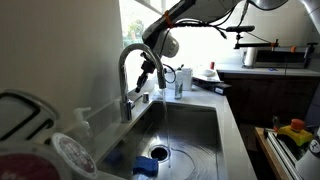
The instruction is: Close the tap
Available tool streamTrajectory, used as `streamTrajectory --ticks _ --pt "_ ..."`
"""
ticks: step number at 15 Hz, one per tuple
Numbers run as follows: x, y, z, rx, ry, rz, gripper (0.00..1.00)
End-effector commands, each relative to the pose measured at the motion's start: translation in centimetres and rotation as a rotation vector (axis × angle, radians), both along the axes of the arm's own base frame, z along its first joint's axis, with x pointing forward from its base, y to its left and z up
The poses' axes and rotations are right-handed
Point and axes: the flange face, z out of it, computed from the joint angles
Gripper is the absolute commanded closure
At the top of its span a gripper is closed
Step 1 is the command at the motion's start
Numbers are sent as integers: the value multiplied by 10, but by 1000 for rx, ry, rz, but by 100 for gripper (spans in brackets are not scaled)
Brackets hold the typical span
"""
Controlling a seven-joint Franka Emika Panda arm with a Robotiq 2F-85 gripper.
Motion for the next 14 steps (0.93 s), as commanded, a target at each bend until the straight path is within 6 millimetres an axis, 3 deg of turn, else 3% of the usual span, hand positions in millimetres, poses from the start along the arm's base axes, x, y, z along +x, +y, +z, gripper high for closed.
streamTrajectory --ticks 1,6,11,12,13,14 --pt "-1 -3 7 -33 -16 12 45" --pt "-3 -8 1 -108 14 36 9" --pt "-4 -3 -10 -151 46 76 34" --pt "-3 -3 -13 -160 51 80 42" --pt "-3 -3 -16 -165 56 83 62" --pt "-3 -3 -17 -169 61 87 67"
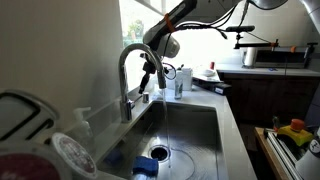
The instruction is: Close the tap
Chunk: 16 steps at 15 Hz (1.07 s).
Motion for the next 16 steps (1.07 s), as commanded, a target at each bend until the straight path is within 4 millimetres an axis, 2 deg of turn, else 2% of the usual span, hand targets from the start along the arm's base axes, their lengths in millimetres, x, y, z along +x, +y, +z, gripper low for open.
streamTrajectory --ticks 1,3,5,8,9,10,11,14,16 --pt "0 1 -10 -40 17 8 67" --pt "0 0 -13 -45 22 11 81" --pt "-1 1 -17 -44 29 16 59" --pt "-1 3 -22 -45 38 22 43" --pt "-1 4 -24 -45 41 25 69" --pt "-1 4 -25 -45 44 26 77" --pt "-1 4 -26 -43 46 27 77" --pt "-2 3 -25 -40 50 26 100" --pt "-2 4 -23 -37 48 22 99"
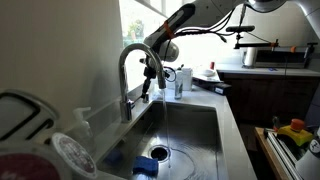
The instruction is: Close the tap
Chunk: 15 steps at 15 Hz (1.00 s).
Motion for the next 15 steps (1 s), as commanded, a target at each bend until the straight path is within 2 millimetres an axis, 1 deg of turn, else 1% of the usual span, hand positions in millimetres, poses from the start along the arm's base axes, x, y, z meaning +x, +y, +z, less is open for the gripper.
streamTrajectory --ticks 1,4,7,12,15 --pt "1 3 0 -9 4 -9 97" --pt "3 6 5 1 -4 -13 97" --pt "4 12 15 15 -18 -11 97" --pt "7 19 24 35 -29 -21 97" --pt "8 22 34 56 -48 -33 97"
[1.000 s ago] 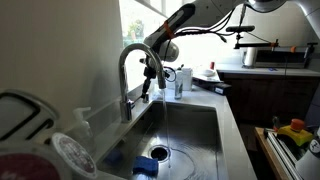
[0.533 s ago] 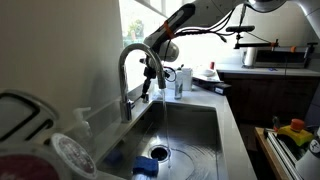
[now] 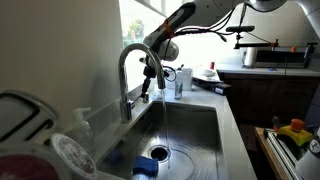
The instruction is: Close the tap
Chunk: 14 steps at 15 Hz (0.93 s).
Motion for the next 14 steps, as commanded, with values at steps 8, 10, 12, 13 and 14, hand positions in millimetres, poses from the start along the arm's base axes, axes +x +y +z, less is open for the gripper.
streamTrajectory --ticks 8,10,12,13,14 --pt "16 36 37 80 -75 -41 97" --pt "16 35 35 82 -73 -46 97" --pt "18 33 34 96 -78 -55 97" --pt "18 33 34 104 -85 -63 97" --pt "20 33 33 118 -93 -73 97"
